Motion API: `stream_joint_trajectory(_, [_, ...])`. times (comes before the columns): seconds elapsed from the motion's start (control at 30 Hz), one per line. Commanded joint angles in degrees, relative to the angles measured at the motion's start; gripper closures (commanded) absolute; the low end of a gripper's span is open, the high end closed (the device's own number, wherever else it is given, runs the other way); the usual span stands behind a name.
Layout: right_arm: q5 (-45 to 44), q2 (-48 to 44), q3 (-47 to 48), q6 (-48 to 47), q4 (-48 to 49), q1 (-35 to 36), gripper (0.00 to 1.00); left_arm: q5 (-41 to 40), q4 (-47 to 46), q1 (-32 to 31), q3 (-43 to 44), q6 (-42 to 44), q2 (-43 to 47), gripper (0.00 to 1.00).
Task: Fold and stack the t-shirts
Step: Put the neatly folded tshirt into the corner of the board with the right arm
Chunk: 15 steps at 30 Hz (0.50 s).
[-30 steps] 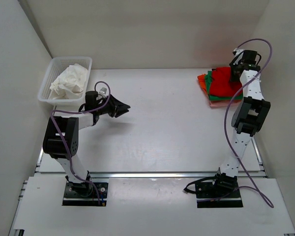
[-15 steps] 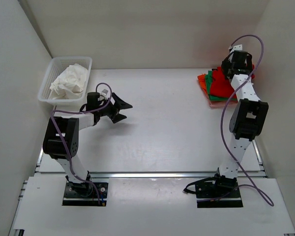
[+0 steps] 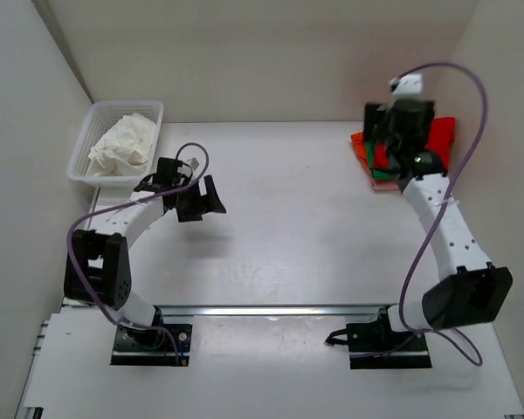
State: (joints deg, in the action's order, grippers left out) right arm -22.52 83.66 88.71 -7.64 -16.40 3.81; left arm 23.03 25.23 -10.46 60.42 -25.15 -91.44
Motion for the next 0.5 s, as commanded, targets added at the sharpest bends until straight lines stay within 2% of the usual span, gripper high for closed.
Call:
stream_joint_trajectory(0.0, [4.2, -5.7, -15.5, 10.6, -11.7, 8.6, 0.01, -4.3, 9.0, 0.5, -6.1, 9.4, 8.5, 0.01])
stream_joint_trajectory(0.03, [4.9, -7.2, -22.0, 12.0, -10.7, 10.8, 0.01, -6.0, 9.1, 0.2, -7.7, 10.2, 11.8, 0.01])
stream_joint_trajectory(0.13, [7.4, -14.5, -32.6, 15.1, -12.2, 15.5, 0.01, -12.5, 11.5, -3.9, -10.8, 14.3, 20.8, 0.01])
stream_joint_trajectory(0.23, [8.9, -19.8, -37.4, 16.0, -15.0, 17.5, 0.01, -11.3, 11.6, -3.9, -14.5, 17.2, 29.7, 0.01])
stream_joint_trajectory(0.37, [10.3, -25.9, -42.1, 14.9, -18.1, 14.3, 0.01, -11.6, 13.9, -1.8, -18.6, 18.5, 37.9, 0.02])
stream_joint_trajectory(0.4, [11.4, -27.9, -43.6, 14.5, -18.8, 12.6, 0.01, -14.3, 13.6, -3.8, -18.9, 17.9, 38.8, 0.01])
stream_joint_trajectory(0.47, [14.6, -30.3, -45.1, 12.6, -20.0, 10.0, 0.0, -13.3, 13.6, -6.1, -18.3, 18.2, 40.0, 0.01])
